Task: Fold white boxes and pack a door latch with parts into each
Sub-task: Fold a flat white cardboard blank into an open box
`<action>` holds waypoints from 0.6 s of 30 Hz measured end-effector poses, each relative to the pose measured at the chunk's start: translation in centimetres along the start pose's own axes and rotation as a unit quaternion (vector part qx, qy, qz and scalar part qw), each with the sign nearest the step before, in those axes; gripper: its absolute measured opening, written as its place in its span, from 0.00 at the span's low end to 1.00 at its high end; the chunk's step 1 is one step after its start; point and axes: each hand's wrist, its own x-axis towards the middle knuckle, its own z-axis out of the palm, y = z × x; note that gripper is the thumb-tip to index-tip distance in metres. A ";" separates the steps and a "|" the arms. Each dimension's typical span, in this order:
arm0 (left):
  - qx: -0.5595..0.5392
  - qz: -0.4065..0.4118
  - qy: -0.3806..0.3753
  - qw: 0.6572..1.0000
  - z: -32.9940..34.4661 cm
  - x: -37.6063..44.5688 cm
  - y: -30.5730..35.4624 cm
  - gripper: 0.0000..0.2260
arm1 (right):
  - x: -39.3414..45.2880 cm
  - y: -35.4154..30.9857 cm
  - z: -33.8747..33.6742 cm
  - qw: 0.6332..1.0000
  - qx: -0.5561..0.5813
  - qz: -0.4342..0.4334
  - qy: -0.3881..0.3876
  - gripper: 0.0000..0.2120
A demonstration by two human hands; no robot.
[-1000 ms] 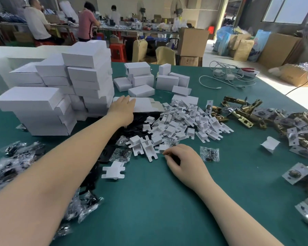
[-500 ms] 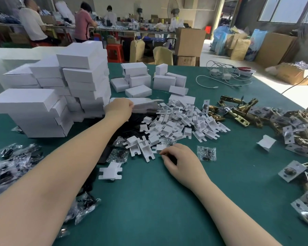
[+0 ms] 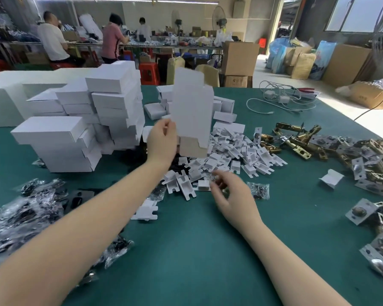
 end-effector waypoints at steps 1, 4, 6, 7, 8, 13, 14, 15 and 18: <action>-0.010 -0.031 -0.021 0.999 0.3 -1.5 -0.4 0.06 | 0.0 0.0 -0.1 0.998 0.048 0.025 0.044 0.16; -0.042 -0.080 -0.067 0.994 1.4 -5.4 -1.9 0.07 | 0.2 -0.1 -0.5 0.978 0.148 0.091 0.112 0.25; -0.085 -0.085 -0.125 0.985 2.0 -7.3 -2.6 0.10 | 0.3 0.1 -0.5 0.977 0.147 0.111 0.104 0.27; -0.111 -0.080 -0.165 0.977 2.2 -8.0 -3.0 0.15 | 0.4 0.3 -0.4 0.979 0.133 0.121 0.095 0.28; -0.134 -0.072 -0.199 0.968 2.4 -8.7 -3.5 0.20 | 0.4 0.5 -0.3 0.980 0.121 0.131 0.087 0.30; -0.179 -0.071 -0.229 0.954 1.9 -9.5 -5.0 0.29 | 0.3 0.4 -0.3 0.984 0.122 0.120 0.048 0.35; -0.181 -0.076 -0.210 0.958 1.9 -9.5 -5.0 0.26 | 0.3 0.4 -0.3 0.985 0.122 0.115 0.035 0.36; -0.176 -0.081 -0.189 0.963 1.9 -9.5 -5.0 0.24 | 0.3 0.3 -0.3 0.986 0.123 0.113 0.026 0.37; -0.101 -0.056 -0.148 0.982 2.1 -9.6 -5.0 0.19 | 0.4 0.2 -0.1 0.985 0.128 0.117 0.012 0.37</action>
